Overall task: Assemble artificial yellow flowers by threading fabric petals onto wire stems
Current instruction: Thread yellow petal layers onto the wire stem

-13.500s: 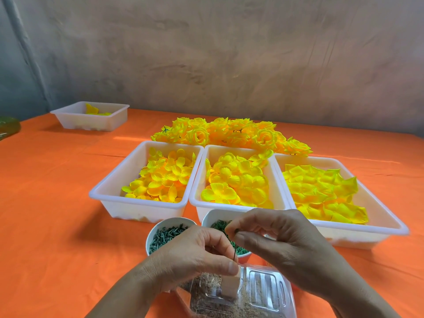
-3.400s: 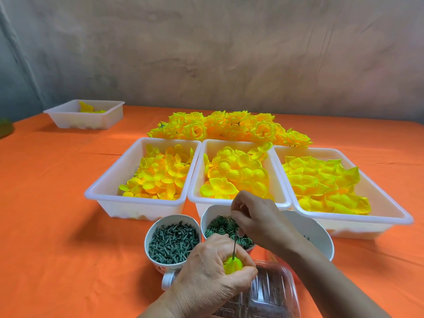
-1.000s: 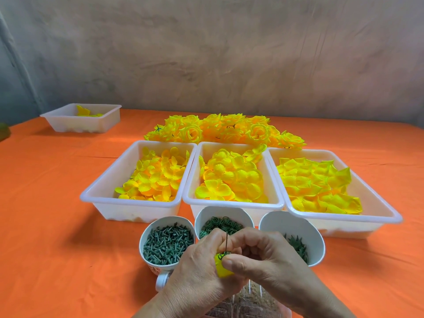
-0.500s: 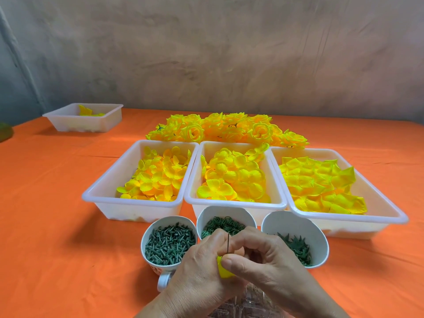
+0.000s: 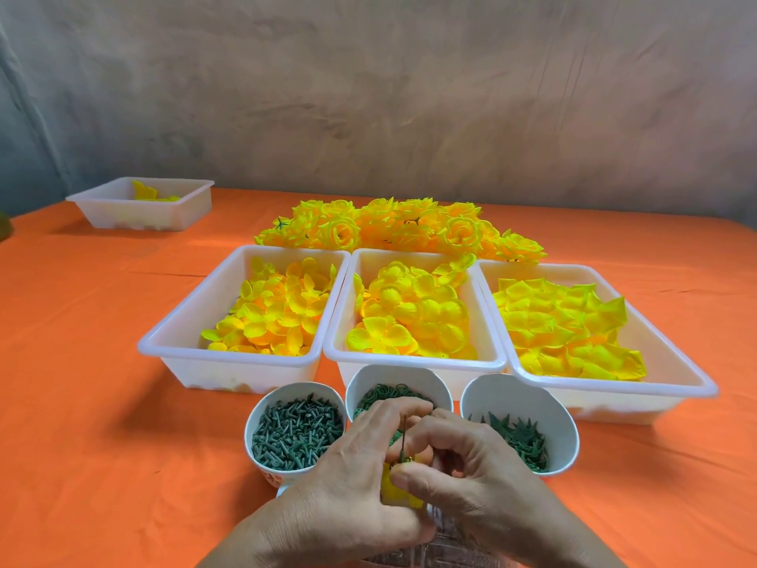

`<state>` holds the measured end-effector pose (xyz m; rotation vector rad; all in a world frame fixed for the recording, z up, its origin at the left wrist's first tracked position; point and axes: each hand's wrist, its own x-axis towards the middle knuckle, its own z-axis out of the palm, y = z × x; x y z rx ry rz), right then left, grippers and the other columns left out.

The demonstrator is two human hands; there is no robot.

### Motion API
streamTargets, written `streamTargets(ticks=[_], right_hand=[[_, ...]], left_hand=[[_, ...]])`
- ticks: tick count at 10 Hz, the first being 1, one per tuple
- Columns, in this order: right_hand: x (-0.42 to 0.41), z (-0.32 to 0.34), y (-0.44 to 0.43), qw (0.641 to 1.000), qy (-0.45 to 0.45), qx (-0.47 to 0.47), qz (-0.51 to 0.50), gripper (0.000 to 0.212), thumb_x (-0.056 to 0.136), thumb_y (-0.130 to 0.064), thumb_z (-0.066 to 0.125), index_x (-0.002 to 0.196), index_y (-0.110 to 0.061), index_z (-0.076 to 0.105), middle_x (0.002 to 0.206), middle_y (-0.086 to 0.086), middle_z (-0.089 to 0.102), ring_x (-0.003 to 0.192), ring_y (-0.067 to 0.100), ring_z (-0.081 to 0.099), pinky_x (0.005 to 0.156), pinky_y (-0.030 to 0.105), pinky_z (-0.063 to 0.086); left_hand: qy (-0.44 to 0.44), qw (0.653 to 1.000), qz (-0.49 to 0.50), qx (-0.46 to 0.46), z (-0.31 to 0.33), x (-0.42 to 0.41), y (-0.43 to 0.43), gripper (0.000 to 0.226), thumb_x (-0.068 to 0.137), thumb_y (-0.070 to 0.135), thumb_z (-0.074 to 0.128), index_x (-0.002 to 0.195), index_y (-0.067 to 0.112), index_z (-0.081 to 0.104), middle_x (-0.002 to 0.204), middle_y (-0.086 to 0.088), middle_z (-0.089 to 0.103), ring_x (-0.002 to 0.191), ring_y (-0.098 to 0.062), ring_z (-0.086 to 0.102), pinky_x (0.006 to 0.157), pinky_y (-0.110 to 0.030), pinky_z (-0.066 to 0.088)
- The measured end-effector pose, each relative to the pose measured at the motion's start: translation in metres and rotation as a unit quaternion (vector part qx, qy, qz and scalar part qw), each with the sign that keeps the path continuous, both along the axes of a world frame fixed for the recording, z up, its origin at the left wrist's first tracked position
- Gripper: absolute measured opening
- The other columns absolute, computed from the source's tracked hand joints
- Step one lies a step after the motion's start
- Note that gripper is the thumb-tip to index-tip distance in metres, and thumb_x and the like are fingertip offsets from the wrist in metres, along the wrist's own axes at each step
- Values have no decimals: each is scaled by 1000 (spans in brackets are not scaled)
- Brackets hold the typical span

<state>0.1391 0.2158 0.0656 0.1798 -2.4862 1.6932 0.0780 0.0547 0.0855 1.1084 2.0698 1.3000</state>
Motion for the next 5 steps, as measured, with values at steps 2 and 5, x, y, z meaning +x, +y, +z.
streamTargets(ticks=[2, 5], right_hand=[[1, 2, 8, 998, -30, 2, 58, 44, 76, -16, 75, 114, -34, 61, 86, -6, 46, 76, 10, 43, 70, 26, 38], [1, -1, 4, 985, 32, -158, -58, 45, 56, 3, 39, 97, -9, 53, 79, 9, 51, 70, 17, 46, 69, 42, 50]], left_hand=[[22, 996, -46, 68, -3, -16, -12, 76, 68, 34, 67, 140, 41, 44, 139, 10, 46, 134, -12, 46, 103, -28, 44], [60, 995, 34, 71, -17, -21, 3, 28, 68, 61, 76, 92, 45, 71, 125, 21, 53, 126, -4, 50, 96, -34, 41]])
